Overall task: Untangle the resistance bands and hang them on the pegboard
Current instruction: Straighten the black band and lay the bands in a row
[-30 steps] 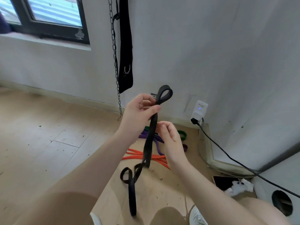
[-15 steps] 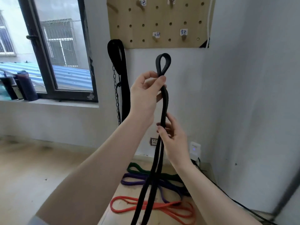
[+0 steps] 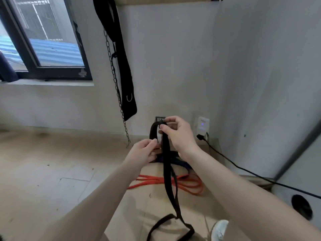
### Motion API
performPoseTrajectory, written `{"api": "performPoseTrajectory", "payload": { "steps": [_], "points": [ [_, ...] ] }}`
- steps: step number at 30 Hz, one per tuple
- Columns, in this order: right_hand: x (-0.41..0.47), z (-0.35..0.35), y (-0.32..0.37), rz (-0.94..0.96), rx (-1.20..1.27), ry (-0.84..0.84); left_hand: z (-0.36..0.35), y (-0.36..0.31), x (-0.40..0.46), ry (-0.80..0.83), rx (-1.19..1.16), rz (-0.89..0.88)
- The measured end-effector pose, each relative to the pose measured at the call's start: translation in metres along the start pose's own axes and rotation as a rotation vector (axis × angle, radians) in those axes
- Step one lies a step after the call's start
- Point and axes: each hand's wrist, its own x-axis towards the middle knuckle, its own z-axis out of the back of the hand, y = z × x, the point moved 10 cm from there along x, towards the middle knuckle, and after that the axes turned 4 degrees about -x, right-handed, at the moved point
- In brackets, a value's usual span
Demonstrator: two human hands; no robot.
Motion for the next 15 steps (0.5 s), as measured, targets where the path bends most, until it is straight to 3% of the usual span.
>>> {"api": "performPoseTrajectory", "payload": {
  "steps": [4,9,15],
  "points": [
    [0.001,-0.012,-0.034,-0.064,0.004,-0.021,-0.001,0.023,-0.005,0.016,0.019,-0.105],
    [0.004,-0.014,-0.062,-0.192,0.185,-0.064,-0.005,0.037,-0.006,0.029,-0.008,-0.129],
    [0.012,-0.016,-0.069,-0.18,0.2,-0.05,0.003,0.036,0.004,-0.031,0.077,-0.18]
  ]
}}
